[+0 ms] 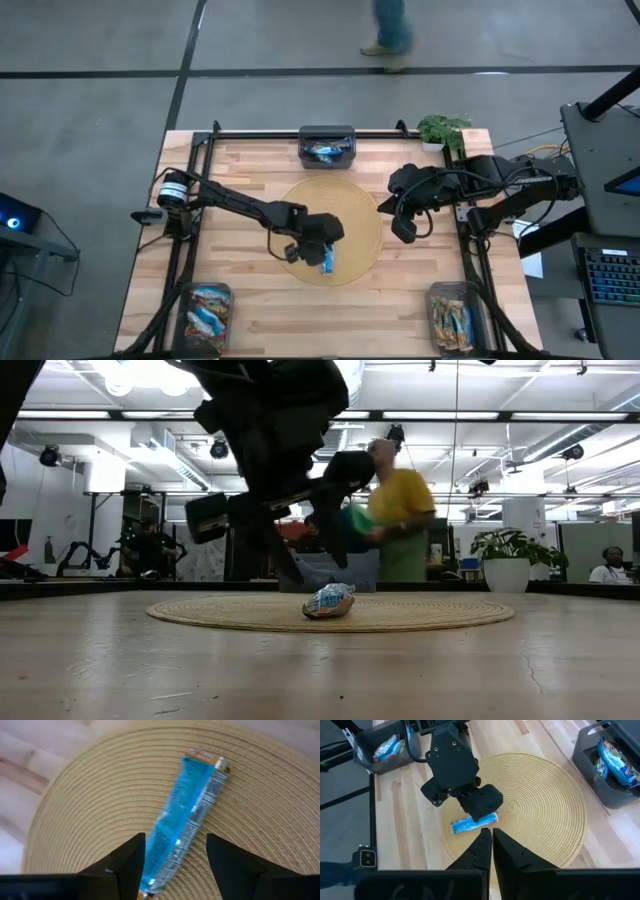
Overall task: Pick and place Granola Bars by type
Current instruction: Put the yellow granola bar into the right black bin
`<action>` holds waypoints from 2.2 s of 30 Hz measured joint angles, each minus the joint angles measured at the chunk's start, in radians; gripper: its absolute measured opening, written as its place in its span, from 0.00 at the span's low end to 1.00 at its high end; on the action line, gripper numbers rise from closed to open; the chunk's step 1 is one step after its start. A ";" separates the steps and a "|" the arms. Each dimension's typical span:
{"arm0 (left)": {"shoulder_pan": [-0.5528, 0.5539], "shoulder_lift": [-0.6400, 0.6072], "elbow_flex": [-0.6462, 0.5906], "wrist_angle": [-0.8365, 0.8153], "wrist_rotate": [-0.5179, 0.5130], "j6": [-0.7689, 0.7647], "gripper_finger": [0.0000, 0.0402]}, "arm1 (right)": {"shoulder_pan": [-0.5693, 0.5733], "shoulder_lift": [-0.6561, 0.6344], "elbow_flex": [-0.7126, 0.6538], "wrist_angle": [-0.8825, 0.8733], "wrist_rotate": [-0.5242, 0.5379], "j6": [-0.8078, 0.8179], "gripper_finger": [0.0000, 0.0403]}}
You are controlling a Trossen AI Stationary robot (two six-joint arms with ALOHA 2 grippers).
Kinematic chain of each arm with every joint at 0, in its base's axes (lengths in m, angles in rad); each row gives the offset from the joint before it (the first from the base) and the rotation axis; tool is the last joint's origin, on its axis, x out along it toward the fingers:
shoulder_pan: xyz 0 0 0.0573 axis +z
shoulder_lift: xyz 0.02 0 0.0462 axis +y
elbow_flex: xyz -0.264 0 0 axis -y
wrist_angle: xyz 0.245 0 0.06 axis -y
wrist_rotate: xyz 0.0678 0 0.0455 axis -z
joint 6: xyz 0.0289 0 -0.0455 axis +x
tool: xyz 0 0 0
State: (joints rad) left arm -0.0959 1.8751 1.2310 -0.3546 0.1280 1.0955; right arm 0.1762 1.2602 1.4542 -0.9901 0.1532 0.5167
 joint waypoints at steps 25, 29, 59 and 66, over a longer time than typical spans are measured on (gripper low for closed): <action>0.046 0.239 0.522 -0.496 -0.024 -0.103 0.48 | 0.001 -0.001 0.000 0.000 -0.005 0.004 0.02; 0.046 0.264 0.583 -0.584 -0.028 -0.071 0.48 | 0.001 -0.002 0.000 -0.001 -0.008 0.004 0.02; 0.011 0.264 0.420 -0.441 -0.109 0.239 0.48 | 0.001 -0.003 0.000 -0.002 -0.025 -0.030 0.02; 0.011 0.262 0.385 -0.396 -0.130 0.231 0.41 | 0.001 -0.003 0.000 -0.002 -0.026 -0.031 0.02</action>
State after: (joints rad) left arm -0.0853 2.1368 1.6161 -0.7503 -0.0017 1.3268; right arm 0.1768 1.2568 1.4544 -0.9916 0.1272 0.4862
